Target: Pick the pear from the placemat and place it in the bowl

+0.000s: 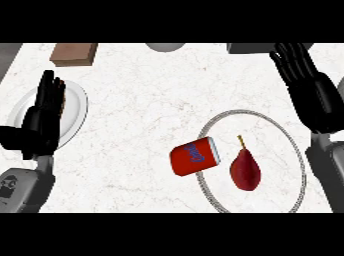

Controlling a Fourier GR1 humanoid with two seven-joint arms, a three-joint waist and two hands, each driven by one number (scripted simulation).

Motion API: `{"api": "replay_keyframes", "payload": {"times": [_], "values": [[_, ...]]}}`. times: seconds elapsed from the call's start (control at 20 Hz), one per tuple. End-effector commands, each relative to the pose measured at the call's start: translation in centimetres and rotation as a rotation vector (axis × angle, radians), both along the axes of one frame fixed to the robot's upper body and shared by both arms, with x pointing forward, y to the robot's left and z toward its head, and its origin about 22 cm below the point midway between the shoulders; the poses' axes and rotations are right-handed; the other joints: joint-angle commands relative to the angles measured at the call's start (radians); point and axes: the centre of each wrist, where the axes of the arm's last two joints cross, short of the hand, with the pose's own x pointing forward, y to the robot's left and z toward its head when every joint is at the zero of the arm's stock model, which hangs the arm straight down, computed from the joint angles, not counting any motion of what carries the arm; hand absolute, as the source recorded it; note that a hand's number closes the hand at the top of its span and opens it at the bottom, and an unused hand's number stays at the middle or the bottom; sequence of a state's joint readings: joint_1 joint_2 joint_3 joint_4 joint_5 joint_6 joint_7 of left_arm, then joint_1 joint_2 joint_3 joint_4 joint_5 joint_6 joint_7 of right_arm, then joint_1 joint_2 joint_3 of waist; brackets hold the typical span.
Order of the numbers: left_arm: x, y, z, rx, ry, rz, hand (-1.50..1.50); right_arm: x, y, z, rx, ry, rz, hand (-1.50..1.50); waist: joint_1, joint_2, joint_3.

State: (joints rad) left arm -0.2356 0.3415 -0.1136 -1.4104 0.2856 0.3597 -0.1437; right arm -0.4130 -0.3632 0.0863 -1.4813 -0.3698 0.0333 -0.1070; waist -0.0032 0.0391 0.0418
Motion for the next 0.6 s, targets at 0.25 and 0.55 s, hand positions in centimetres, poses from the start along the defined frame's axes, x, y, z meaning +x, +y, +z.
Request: {"api": "replay_keyframes", "payload": {"times": [0.25,0.55], "values": [[-2.4,6.6,0.6,0.203,0.144,0.09,0.0,-5.1,-4.8,5.3,-0.173,-0.442,-0.114,1.5,-0.041,-0.066,-0.04],[-2.6,6.5,0.3,0.141,0.203,0.1,0.0,-12.0,-8.2,-7.6,-0.484,0.037,-0.646,-1.5,-0.102,-0.065,-0.041]]}}
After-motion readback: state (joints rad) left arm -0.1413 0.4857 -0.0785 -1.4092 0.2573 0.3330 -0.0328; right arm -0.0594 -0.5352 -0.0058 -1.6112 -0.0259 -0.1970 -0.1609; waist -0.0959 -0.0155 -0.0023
